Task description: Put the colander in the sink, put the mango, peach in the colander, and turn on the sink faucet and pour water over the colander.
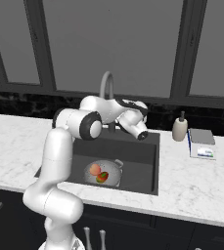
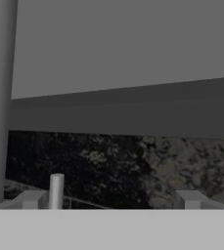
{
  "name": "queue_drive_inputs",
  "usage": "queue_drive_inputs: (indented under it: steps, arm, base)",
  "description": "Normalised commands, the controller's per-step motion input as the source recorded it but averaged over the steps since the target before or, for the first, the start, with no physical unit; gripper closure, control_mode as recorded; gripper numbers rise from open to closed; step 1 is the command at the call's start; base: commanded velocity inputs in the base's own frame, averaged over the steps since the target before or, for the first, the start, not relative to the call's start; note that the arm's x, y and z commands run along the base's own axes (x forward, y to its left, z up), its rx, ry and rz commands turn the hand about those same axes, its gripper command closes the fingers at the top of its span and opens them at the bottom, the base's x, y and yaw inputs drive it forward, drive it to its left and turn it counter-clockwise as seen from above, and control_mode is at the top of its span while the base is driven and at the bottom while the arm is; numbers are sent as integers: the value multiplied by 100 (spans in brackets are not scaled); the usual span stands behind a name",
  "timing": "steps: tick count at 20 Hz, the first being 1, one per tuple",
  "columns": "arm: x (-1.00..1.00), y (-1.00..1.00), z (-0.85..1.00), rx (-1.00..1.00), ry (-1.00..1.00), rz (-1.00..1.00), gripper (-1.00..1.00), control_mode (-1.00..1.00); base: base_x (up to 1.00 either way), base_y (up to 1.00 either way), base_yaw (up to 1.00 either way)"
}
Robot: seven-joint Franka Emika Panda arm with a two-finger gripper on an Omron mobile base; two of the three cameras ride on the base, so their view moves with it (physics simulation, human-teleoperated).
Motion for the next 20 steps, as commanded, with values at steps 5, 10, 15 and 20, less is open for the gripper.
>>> queue_drive_inputs:
  steps: [5,10,15,20]
  arm:
    - [9,2,-8,0,0,0,-100,-100]
    - [14,1,-7,0,0,0,-100,-100]
    - [17,0,-1,0,0,0,-100,-100]
    - [17,0,0,0,0,0,100,-100]
  base:
    - [0,0,0]
    - [0,0,0]
    - [0,0,0]
    - [0,0,0]
